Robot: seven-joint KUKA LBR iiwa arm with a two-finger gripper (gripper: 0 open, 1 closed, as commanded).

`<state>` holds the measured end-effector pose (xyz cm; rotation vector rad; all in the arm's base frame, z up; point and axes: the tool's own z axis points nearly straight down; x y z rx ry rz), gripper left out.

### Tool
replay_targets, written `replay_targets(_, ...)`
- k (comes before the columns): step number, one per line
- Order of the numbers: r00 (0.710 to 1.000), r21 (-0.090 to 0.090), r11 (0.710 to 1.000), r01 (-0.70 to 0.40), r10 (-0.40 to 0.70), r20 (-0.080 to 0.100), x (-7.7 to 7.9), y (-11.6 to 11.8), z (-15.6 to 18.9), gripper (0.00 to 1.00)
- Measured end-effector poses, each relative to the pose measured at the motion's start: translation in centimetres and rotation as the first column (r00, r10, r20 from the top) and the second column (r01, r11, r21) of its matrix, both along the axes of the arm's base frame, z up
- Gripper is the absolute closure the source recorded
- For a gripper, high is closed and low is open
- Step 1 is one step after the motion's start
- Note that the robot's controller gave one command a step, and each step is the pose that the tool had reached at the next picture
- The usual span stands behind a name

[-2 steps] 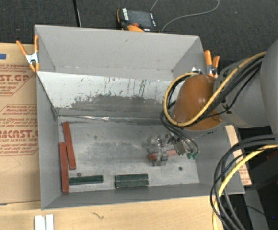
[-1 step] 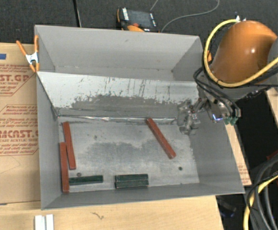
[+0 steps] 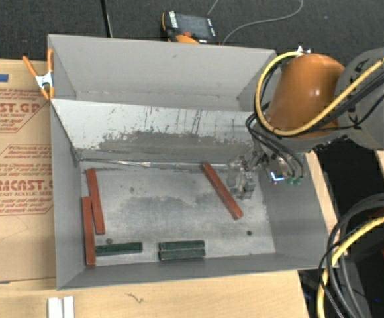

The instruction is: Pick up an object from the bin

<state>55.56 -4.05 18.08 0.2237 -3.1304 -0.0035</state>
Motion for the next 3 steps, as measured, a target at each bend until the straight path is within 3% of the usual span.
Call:
replay_targets(1,1.000,-0.001,1.000,0.001,-0.001,0.006,0.1,-0.1,0.4,0.00)
replay_targets(2,0.999,-0.001,0.999,0.041,-0.041,0.000,1.3,-3.5,-9.6,0.00)
replay_targets(3,0.929,0.001,0.929,0.370,-0.370,0.003,2.3,0.3,-11.2,0.00)
